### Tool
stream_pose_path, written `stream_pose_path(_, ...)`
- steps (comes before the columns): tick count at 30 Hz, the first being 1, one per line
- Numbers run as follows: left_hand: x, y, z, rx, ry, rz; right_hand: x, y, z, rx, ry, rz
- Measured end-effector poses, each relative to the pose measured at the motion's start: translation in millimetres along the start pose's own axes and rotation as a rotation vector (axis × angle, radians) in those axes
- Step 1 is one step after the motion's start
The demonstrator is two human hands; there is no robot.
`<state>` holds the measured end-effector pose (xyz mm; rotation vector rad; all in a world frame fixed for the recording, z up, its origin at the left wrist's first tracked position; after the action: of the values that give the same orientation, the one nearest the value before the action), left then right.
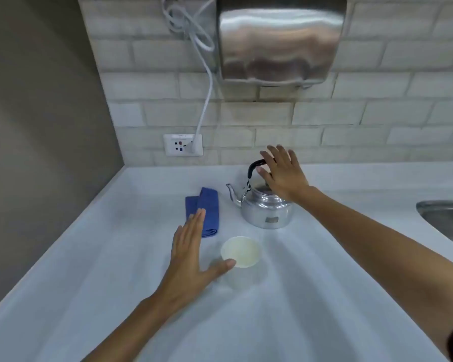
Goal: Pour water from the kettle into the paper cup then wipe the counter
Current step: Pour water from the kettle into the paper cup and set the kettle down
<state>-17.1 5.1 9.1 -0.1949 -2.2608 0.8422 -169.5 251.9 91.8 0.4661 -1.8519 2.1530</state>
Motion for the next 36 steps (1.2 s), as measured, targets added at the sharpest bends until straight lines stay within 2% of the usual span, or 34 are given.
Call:
stream_pose_path(3, -9.5, 12.9, 8.2, -0.117, -0.149, 0.104, 5.3, 4.3, 1.2, 0.030, 0.020, -0.019)
stream_pose_path(7, -10.2, 35.4, 11.7, -0.373, -0.258, 0.209, 18.2, 1.6, 5.9, 0.144, 0.120, 0.011)
stream_pose_path(11, -5.4, 56.3, 10.7, -0.482, -0.306, 0.225, 34.1, -2.2, 6.9, 0.121, 0.155, 0.062)
stream_pose_path(14, -0.3, 67.9, 10.5, -0.489, -0.308, 0.209, 42.9, 1.1, 1.9, 0.214, 0.211, 0.083)
stream_pose_path(26, 5.1, 74.7, 21.6, -0.495, -0.436, 0.039, 46.5, -1.9, 2.1, 0.190, 0.246, 0.008)
stream_pose_path(36, 2.2, 76.9, 21.6, -0.453, -0.448, 0.025, 21.5, -27.7, -11.7, 0.240, 0.244, -0.100)
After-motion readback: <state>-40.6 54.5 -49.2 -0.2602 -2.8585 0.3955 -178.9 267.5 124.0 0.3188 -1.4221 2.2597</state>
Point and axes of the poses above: each hand's wrist, its own x-axis towards the middle knuckle, its own y-axis out of the palm, z = x × y, the point moved 2 cm from there along x, towards the middle knuckle, and after that the axes turned 11 degrees about y, right-handed, at the moved point
